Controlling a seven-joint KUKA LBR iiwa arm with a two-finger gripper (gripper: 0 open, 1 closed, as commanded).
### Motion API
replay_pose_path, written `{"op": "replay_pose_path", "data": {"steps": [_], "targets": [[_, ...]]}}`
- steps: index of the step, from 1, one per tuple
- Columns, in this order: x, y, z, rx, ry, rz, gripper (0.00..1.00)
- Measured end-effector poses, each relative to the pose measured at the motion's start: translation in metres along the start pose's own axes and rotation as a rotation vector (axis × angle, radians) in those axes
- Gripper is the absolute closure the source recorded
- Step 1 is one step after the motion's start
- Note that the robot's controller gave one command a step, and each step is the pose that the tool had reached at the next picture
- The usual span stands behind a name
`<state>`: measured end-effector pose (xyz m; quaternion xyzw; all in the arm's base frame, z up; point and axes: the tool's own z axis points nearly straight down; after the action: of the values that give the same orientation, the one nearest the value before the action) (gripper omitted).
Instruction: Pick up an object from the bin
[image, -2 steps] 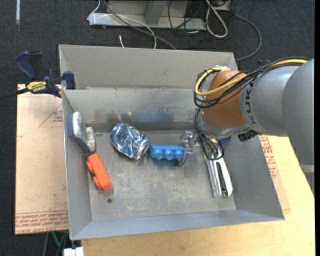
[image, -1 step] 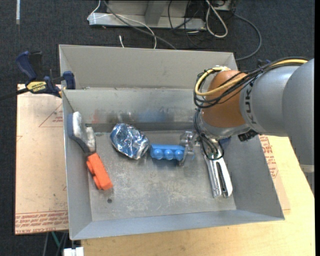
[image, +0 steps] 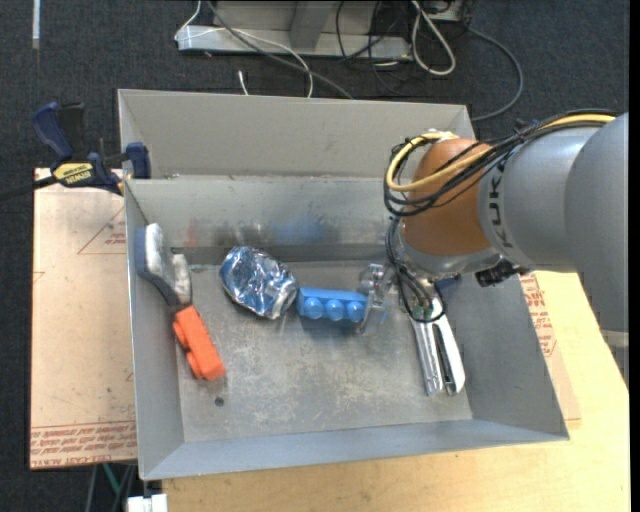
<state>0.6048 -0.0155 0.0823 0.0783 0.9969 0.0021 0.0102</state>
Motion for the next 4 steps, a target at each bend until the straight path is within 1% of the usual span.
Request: {"op": "replay_pose_path", "data": {"steps": [1, 2, 3, 4], "targets": [[0.006, 0.016, -0.023, -0.005, -0.007, -0.002, 1.00], [-0.043, 0.035, -0.092, -0.004, -0.021, -0.348, 1.00], [0.007, 0.013, -0.030, -0.003, 0.008, -0.105, 1.00], [0.006, 0.012, -0.039, -0.002, 0.016, -0.114, 1.00]]}}
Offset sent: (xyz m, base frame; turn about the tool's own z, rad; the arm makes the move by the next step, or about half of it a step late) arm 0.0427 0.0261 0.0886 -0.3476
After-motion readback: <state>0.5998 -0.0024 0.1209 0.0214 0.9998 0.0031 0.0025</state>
